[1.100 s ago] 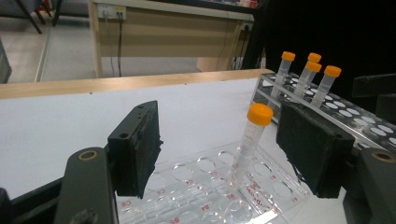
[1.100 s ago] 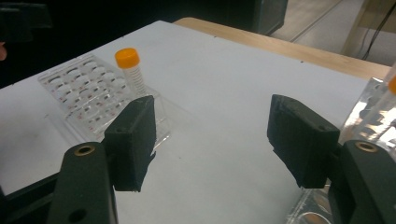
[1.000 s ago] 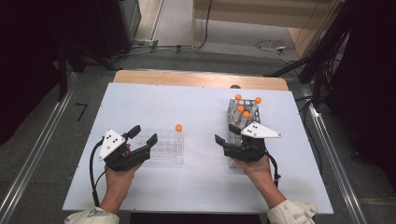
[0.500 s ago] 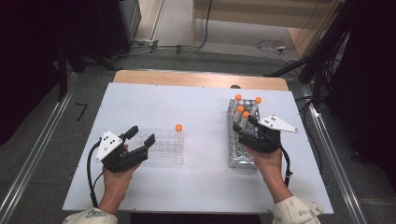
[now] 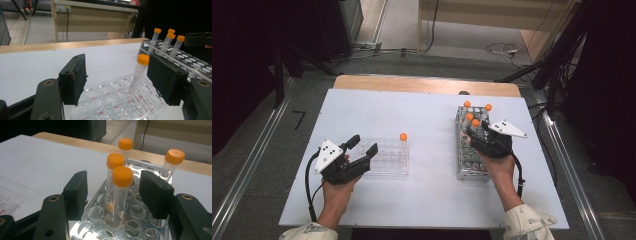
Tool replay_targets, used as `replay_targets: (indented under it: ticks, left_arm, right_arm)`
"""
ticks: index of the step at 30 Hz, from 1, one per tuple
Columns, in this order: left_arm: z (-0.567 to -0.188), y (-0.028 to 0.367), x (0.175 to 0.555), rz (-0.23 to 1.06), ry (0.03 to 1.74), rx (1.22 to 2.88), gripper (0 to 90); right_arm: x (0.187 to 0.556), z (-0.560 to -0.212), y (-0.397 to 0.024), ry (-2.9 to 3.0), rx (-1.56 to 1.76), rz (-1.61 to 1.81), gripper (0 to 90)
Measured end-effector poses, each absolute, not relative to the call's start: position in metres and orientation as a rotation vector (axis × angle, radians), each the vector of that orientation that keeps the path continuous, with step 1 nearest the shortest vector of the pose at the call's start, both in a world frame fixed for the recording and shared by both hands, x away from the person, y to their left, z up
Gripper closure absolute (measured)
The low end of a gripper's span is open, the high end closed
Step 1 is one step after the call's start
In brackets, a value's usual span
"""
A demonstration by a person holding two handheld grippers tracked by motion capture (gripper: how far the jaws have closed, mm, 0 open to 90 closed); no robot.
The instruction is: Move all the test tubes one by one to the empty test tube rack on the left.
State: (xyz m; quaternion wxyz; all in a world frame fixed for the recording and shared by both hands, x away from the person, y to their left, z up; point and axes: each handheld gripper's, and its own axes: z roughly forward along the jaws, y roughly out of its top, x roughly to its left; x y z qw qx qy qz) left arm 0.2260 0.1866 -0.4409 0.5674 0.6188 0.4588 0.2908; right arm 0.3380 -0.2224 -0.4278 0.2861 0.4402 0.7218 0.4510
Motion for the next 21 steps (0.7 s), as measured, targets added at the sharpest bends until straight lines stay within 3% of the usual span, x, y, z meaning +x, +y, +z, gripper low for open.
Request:
replay_targets:
  ticks: [21]
  left_arm:
    - [-0.44, 0.186, 0.225, 0.687, 1.068, 1.447, 33.0]
  right_arm:
    - [0.353, -0.431, -0.214, 2.02, 1.286, 1.022, 56.8]
